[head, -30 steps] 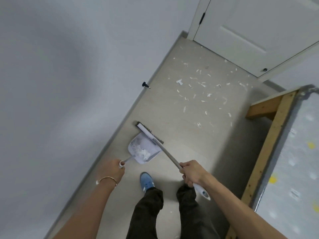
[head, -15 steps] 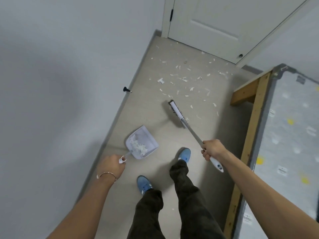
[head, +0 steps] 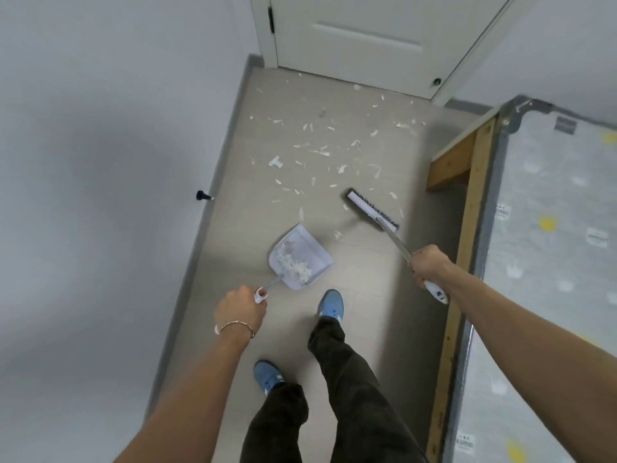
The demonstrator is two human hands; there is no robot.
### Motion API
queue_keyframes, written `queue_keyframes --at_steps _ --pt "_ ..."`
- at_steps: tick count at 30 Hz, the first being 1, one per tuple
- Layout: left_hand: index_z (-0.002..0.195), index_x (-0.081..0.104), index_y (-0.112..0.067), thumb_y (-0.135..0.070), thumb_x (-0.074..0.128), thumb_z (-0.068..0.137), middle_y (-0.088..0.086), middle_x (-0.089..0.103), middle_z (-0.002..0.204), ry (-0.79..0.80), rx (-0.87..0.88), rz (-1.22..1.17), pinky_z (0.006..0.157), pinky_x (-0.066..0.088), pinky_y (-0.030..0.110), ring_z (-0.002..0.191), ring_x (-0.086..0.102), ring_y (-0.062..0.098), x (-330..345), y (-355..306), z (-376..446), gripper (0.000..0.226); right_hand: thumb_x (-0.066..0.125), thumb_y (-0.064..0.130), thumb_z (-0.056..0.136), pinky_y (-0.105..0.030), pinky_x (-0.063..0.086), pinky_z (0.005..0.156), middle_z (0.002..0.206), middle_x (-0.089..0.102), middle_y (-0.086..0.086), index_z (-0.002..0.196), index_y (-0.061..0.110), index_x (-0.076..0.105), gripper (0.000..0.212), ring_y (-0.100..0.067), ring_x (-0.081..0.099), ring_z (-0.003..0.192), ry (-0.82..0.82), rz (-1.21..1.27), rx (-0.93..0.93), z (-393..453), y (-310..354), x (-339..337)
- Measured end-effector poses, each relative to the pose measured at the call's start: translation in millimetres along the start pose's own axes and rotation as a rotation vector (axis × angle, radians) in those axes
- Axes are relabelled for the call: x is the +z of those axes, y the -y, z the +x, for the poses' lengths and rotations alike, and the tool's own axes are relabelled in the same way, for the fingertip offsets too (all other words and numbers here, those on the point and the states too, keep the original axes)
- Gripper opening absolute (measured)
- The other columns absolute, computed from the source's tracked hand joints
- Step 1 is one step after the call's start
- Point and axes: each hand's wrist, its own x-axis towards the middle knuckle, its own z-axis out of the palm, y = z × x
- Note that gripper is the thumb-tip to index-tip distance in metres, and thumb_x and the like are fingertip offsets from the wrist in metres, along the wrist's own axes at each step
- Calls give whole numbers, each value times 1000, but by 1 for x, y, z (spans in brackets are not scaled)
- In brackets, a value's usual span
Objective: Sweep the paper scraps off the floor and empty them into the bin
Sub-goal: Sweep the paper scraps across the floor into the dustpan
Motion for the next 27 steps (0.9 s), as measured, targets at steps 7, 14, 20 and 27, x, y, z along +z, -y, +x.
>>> queue_keyframes --at_steps 7,14,20,27 --pt "89 69 -18 -28 49 91 16 68 96 37 -39 -6 70 48 34 91 62 40 1 -39 20 23 43 6 93 -29 45 53 72 49 -8 120 -4 52 31 -23 55 68 199 -27 -92 -38 8 50" --pt "84 69 -14 -30 52 90 16 68 88 57 -2 -14 62 41 30 78 61 38 -8 -35 32 24 57 -1 84 -29 54 55 70 58 -7 108 0 66 25 -16 56 51 387 8 -98 -55 -27 32" --pt "70 62 -16 -24 51 89 9 57 70 86 44 8 59 40 29 66 49 32 -23 -32 18 24 56 1 88 -28 52 49 71 58 -8 103 3 66 18 -18 58 54 234 65 -60 -63 -42 25" --pt "73 64 -17 -23 50 88 6 59 72 86 131 132 60 43 27 71 56 32 -39 -17 28 22 67 -4 79 -28 52 55 81 57 -7 103 -2 57 26 -21 61 69 145 37 27 -77 -16 67"
